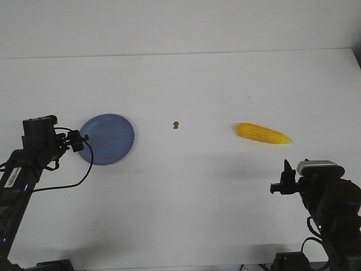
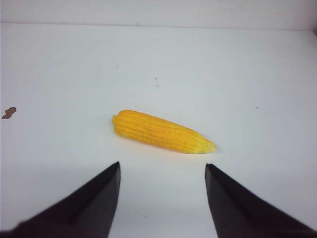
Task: Place corn on plate with both arms
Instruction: 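Reach the left gripper forward to the edge of the blue plate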
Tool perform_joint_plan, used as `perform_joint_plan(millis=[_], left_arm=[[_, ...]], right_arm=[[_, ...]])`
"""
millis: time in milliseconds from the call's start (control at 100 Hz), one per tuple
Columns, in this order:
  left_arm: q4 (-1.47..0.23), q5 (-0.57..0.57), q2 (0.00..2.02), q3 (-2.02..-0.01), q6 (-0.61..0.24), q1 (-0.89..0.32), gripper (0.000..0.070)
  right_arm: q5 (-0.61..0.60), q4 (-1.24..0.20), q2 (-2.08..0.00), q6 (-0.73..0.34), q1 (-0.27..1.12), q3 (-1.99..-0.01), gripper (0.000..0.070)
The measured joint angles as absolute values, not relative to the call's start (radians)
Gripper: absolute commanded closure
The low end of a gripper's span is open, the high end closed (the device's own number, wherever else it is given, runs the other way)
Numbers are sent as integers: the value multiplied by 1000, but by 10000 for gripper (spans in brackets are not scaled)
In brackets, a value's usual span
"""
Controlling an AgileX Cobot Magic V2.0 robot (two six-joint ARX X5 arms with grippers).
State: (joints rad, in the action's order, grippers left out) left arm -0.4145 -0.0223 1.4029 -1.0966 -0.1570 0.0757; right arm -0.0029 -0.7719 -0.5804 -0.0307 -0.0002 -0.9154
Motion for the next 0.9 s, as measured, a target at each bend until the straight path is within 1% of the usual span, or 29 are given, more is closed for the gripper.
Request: perform_joint_plan(millis=[200, 350, 560, 820, 900], left_arm=[[-375, -30, 1536, -1101, -161, 117, 347], [-350, -79, 1604, -1101, -173, 138, 347], [-305, -131, 1649, -1101, -187, 138, 347], [-294, -144, 1678, -1101, -198, 138, 345], [-291, -157, 1695, -1102, -202, 138, 313]], right_arm=[[-3, -772, -580, -31, 0, -915, 336], [-3, -772, -580, -31, 0, -915, 336], [-3, -772, -580, -31, 0, -915, 336], [-3, -772, -580, -31, 0, -915, 336], [-3, -772, -580, -31, 0, -915, 336]])
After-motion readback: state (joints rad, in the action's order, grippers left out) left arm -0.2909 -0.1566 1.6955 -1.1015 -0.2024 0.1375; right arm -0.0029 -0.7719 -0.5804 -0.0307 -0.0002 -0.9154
